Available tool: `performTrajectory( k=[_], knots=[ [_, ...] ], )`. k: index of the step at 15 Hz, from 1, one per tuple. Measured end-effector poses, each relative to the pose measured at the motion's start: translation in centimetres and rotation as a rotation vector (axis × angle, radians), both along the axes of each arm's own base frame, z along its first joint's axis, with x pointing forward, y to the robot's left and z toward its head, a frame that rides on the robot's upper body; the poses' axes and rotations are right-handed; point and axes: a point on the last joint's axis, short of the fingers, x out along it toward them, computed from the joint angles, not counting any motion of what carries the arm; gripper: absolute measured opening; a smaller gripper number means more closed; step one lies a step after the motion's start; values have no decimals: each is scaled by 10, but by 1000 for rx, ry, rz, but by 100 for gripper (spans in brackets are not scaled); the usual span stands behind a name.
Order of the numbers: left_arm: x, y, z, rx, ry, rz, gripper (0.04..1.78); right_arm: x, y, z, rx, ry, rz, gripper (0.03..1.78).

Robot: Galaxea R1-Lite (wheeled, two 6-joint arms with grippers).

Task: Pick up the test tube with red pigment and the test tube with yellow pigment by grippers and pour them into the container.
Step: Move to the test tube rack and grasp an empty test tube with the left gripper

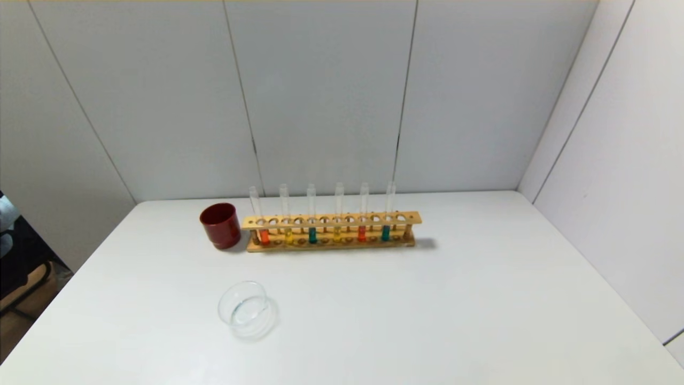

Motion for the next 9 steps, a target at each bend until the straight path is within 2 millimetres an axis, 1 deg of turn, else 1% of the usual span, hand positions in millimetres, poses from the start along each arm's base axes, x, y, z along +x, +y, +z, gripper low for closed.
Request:
performTrajectory(
  k=[8,9],
  knots=[
    [0,0,1,-5,-6,1,175,0,0,0,0,0,0,175],
    [-1,0,4,-6,-15,-4,175,0,0,0,0,0,0,175]
  ],
)
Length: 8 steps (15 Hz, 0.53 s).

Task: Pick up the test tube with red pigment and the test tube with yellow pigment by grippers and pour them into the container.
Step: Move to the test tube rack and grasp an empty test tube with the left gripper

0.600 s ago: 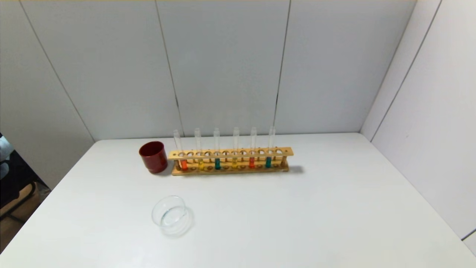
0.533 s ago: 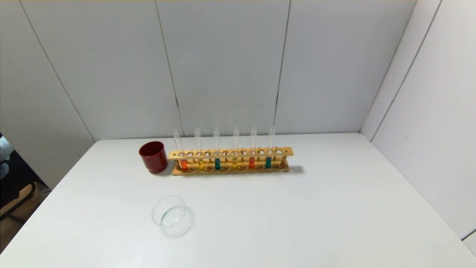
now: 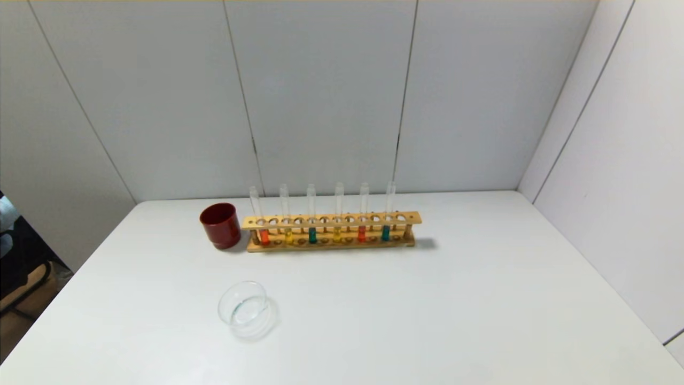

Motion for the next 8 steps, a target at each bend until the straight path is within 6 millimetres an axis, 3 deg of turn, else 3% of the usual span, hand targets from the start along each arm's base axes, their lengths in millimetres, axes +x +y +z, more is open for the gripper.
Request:
performTrajectory(
  k=[4,8],
  knots=[
    [-14,0,44,-6,-57,-14,175,0,0,0,0,0,0,175],
    [-11,-1,119,-13,-56,-22,175,0,0,0,0,0,0,175]
  ],
)
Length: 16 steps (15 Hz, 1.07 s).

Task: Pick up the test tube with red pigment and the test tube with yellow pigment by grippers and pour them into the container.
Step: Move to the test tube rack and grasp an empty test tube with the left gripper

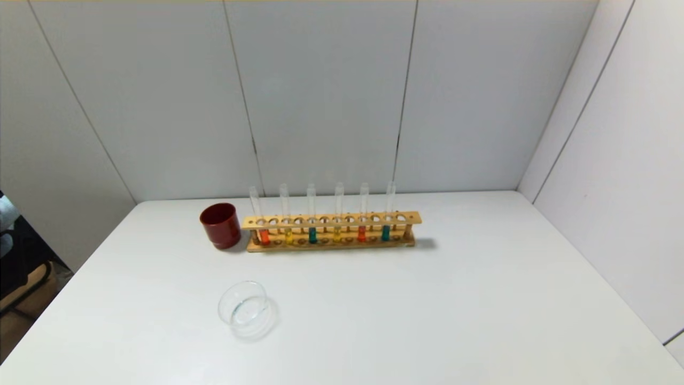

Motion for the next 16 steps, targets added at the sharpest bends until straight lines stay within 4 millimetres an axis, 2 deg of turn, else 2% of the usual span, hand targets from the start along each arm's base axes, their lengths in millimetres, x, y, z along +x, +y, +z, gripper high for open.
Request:
performTrajectory(
  k=[2,4,8,10,12,16],
  knots=[
    [18,0,34,-2,36,-14,175,0,0,0,0,0,0,175],
    [47,-1,59,-6,94,-67,175,0,0,0,0,0,0,175],
    [114,-8,94,-109,170,-262,175,0,0,0,0,0,0,175],
    [152,-13,99,-152,199,-307,175,0,0,0,0,0,0,175],
    [189,-18,95,-164,229,-325,175,0,0,0,0,0,0,175],
    [260,-34,66,-151,298,-282,175,0,0,0,0,0,0,175]
  ],
)
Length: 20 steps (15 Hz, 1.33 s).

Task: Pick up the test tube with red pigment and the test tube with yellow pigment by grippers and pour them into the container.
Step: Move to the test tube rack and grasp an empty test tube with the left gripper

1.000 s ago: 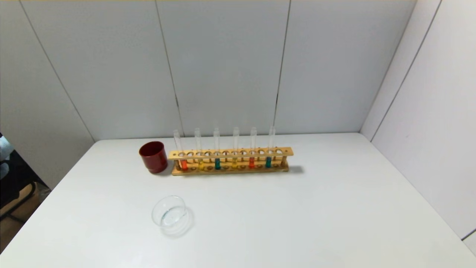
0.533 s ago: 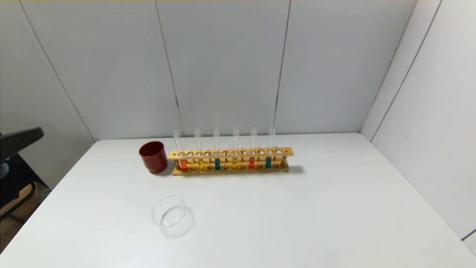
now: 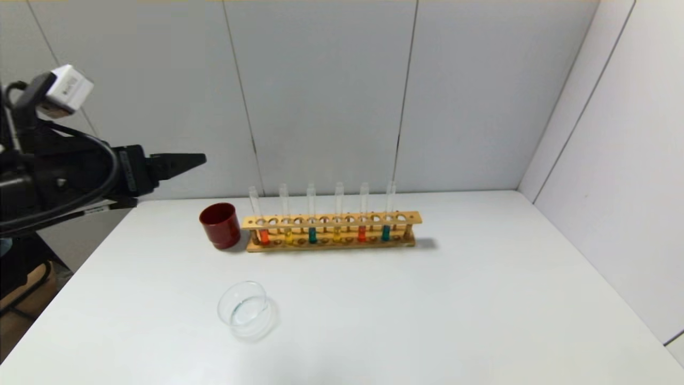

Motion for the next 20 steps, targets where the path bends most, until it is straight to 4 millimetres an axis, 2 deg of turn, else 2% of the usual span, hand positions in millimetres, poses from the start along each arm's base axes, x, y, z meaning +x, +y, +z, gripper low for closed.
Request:
performTrajectory(
  k=[4,9,15,20],
  knots=[
    [56,-17,-40,110,30,75,175,0,0,0,0,0,0,175],
    [104,-35,-90,166,69,63,175,0,0,0,0,0,0,175],
    [136,-44,-131,176,113,69,175,0,0,0,0,0,0,175],
    [154,-48,-146,160,129,75,175,0,0,0,0,0,0,175]
  ],
)
